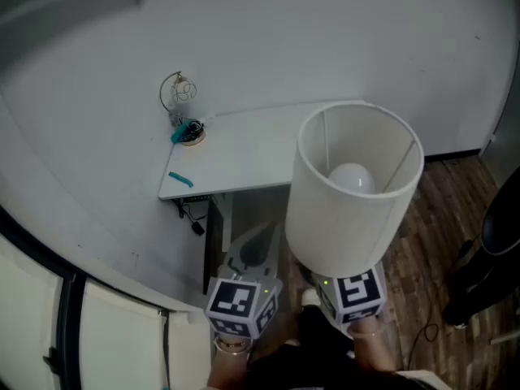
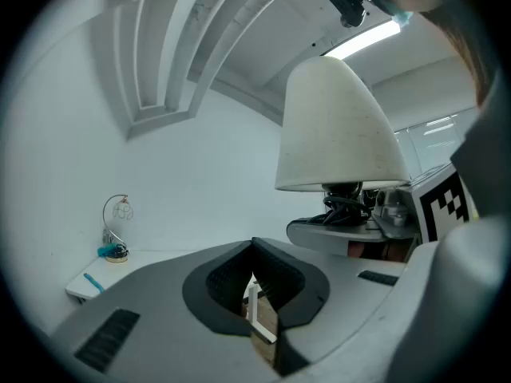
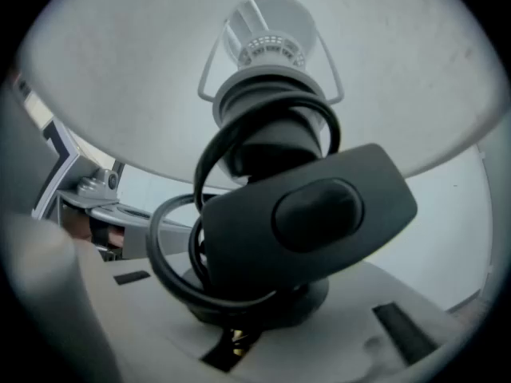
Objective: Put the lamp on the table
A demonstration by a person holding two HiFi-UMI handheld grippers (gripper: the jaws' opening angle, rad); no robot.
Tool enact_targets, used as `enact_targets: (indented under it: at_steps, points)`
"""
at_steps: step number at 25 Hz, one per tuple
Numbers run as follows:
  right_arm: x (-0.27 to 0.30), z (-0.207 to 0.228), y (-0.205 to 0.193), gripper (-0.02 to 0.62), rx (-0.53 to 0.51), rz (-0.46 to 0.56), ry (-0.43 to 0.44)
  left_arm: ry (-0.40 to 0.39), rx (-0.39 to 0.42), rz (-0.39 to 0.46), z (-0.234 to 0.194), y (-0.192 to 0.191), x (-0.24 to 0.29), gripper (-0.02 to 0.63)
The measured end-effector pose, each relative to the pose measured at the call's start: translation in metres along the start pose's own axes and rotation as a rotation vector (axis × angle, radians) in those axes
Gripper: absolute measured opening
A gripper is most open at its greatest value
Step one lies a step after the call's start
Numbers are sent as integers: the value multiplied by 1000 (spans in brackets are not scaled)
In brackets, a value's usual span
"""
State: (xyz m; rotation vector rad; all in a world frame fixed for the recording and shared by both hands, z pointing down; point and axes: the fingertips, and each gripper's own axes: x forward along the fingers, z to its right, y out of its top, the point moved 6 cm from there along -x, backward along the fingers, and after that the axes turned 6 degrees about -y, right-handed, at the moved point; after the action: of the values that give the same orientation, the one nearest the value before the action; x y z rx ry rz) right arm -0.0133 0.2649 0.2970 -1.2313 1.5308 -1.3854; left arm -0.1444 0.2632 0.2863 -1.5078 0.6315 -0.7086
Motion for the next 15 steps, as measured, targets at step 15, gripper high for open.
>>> enact_targets:
  at_steps: [15]
  points:
    - [36, 19, -11, 20, 56, 76, -43, -13, -3, -16, -14, -9, 29, -6]
